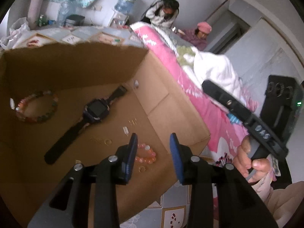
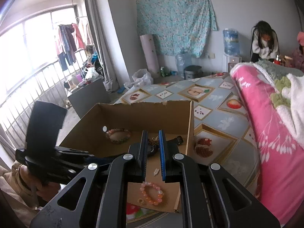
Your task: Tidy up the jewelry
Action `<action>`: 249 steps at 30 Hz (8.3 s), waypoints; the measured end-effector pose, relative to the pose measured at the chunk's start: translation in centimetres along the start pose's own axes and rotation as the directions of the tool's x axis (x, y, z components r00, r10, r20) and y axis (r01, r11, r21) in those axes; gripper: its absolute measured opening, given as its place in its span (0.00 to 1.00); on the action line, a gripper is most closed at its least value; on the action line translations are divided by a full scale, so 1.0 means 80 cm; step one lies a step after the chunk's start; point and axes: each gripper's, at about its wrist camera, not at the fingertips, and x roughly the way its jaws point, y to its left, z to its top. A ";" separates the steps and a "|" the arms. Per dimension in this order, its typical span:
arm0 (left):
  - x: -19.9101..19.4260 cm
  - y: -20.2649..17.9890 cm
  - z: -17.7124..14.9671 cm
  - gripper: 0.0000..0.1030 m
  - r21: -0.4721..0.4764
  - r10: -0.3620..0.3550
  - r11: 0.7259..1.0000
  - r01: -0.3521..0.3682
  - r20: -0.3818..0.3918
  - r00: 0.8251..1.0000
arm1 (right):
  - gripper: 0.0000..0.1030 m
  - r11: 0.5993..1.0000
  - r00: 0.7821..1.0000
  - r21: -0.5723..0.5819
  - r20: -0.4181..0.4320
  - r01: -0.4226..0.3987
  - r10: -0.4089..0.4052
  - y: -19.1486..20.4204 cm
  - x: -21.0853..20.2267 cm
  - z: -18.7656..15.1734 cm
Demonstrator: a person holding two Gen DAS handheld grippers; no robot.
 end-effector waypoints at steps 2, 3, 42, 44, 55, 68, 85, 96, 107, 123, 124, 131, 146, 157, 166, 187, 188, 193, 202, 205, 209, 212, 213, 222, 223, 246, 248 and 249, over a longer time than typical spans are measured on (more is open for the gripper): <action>-0.022 0.002 0.000 0.34 0.011 0.017 1.000 -0.018 0.050 0.999 | 0.09 1.000 1.000 -0.001 -0.008 -0.013 0.013 0.001 0.003 0.003; -0.035 0.002 -0.001 0.35 0.019 0.032 0.999 -0.034 0.079 0.996 | 0.09 1.000 1.000 -0.002 -0.014 -0.020 0.020 0.002 0.005 0.005; -0.196 0.048 -0.077 0.75 -0.068 0.391 0.916 -0.396 0.378 0.839 | 0.16 0.998 0.889 0.045 -0.454 -0.042 0.058 0.054 0.181 0.086; -0.197 0.044 -0.077 0.77 -0.073 0.400 0.911 -0.405 0.382 0.833 | 0.16 0.996 0.907 0.069 -0.416 -0.049 0.073 0.052 0.159 0.089; -0.212 0.008 -0.084 0.95 -0.088 0.476 0.866 -0.492 0.445 0.759 | 0.48 0.985 0.987 0.145 -0.110 -0.098 0.114 0.063 -0.009 0.056; -0.195 -0.017 -0.100 0.95 -0.208 0.741 0.663 -0.719 0.319 0.590 | 0.86 0.974 0.982 0.124 -0.014 0.189 -0.189 0.101 -0.077 -0.051; -0.158 -0.039 -0.133 0.95 -0.226 0.822 0.568 -0.791 0.194 0.535 | 0.92 0.953 0.956 0.082 -0.034 0.293 -0.291 0.115 -0.094 -0.102; -0.136 -0.032 -0.145 0.95 -0.235 0.829 0.560 -0.795 0.158 0.537 | 0.92 0.937 0.938 0.062 -0.077 0.343 -0.338 0.112 -0.082 -0.118; -0.135 -0.017 -0.150 0.95 -0.278 0.841 0.537 -0.796 0.114 0.528 | 0.92 0.926 0.925 0.053 -0.096 0.373 -0.367 0.108 -0.075 -0.120; -0.130 -0.001 -0.152 0.95 -0.273 0.839 0.538 -0.798 0.085 0.537 | 0.92 0.923 0.920 0.044 -0.110 0.382 -0.375 0.109 -0.068 -0.120; -0.130 0.000 -0.153 0.95 -0.274 0.839 0.538 -0.797 0.083 0.538 | 0.92 0.923 0.920 0.044 -0.112 0.382 -0.375 0.110 -0.068 -0.120; -0.130 0.004 -0.154 0.95 -0.278 0.839 0.537 -0.796 0.077 0.539 | 0.92 0.923 0.920 0.044 -0.118 0.382 -0.375 0.113 -0.064 -0.119; -0.122 0.005 -0.157 0.95 -0.263 0.835 0.542 -0.798 0.060 0.547 | 0.92 0.925 0.922 0.068 -0.137 0.374 -0.363 0.110 -0.060 -0.121; -0.122 0.007 -0.157 0.95 -0.270 0.834 0.542 -0.796 0.057 0.549 | 0.92 0.926 0.922 0.067 -0.143 0.371 -0.359 0.113 -0.058 -0.121; -0.110 0.009 -0.151 0.95 -0.253 0.814 0.568 -0.783 0.032 0.580 | 0.92 0.934 0.927 0.064 -0.167 0.351 -0.337 0.106 -0.049 -0.122; -0.087 0.008 -0.132 0.95 -0.245 0.782 0.600 -0.761 -0.019 0.623 | 0.92 0.945 0.919 0.026 -0.243 0.325 -0.309 0.093 -0.010 -0.124; -0.087 0.008 -0.132 0.95 -0.245 0.782 0.600 -0.761 -0.020 0.623 | 0.92 0.946 0.919 0.025 -0.245 0.324 -0.309 0.093 -0.009 -0.124; -0.085 0.007 -0.134 0.95 -0.236 0.780 0.604 -0.761 -0.020 0.626 | 0.92 0.944 0.916 0.029 -0.251 0.329 -0.312 0.091 -0.010 -0.124; -0.081 0.001 -0.136 0.95 -0.222 0.777 0.610 -0.760 -0.019 0.629 | 0.92 0.943 0.918 0.039 -0.244 0.331 -0.312 0.087 -0.014 -0.123; -0.081 0.000 -0.136 0.95 -0.222 0.776 0.611 -0.760 -0.019 0.630 | 0.92 0.943 0.919 0.040 -0.244 0.330 -0.311 0.087 -0.014 -0.123; -0.080 -0.001 -0.136 0.95 -0.220 0.776 0.612 -0.760 -0.020 0.631 | 0.92 0.943 0.918 0.039 -0.244 0.330 -0.311 0.087 -0.014 -0.122; -0.080 -0.002 -0.136 0.95 -0.220 0.776 0.612 -0.760 -0.020 0.631 | 0.92 0.943 0.918 0.040 -0.244 0.331 -0.312 0.087 -0.014 -0.123; -0.080 -0.001 -0.136 0.95 -0.220 0.775 0.613 -0.759 -0.020 0.631 | 0.92 0.943 0.918 0.040 -0.244 0.331 -0.312 0.087 -0.014 -0.123; -0.080 -0.001 -0.136 0.95 -0.221 0.776 0.612 -0.760 -0.019 0.631 | 0.92 0.943 0.919 0.038 -0.241 0.331 -0.313 0.087 -0.014 -0.122; -0.080 -0.002 -0.136 0.95 -0.221 0.776 0.611 -0.760 -0.020 0.630 | 0.92 0.943 0.919 0.039 -0.240 0.330 -0.312 0.088 -0.015 -0.122; -0.078 -0.004 -0.137 0.95 -0.216 0.773 0.616 -0.758 -0.022 0.634 | 0.92 0.944 0.921 0.041 -0.236 0.328 -0.310 0.091 -0.018 -0.120; -0.078 -0.004 -0.137 0.95 -0.217 0.772 0.616 -0.757 -0.024 0.635 | 0.92 0.944 0.921 0.041 -0.237 0.328 -0.310 0.091 -0.018 -0.120; -0.077 -0.005 -0.137 0.95 -0.217 0.772 0.616 -0.757 -0.024 0.635 | 0.92 0.944 0.921 0.041 -0.237 0.329 -0.310 0.091 -0.018 -0.120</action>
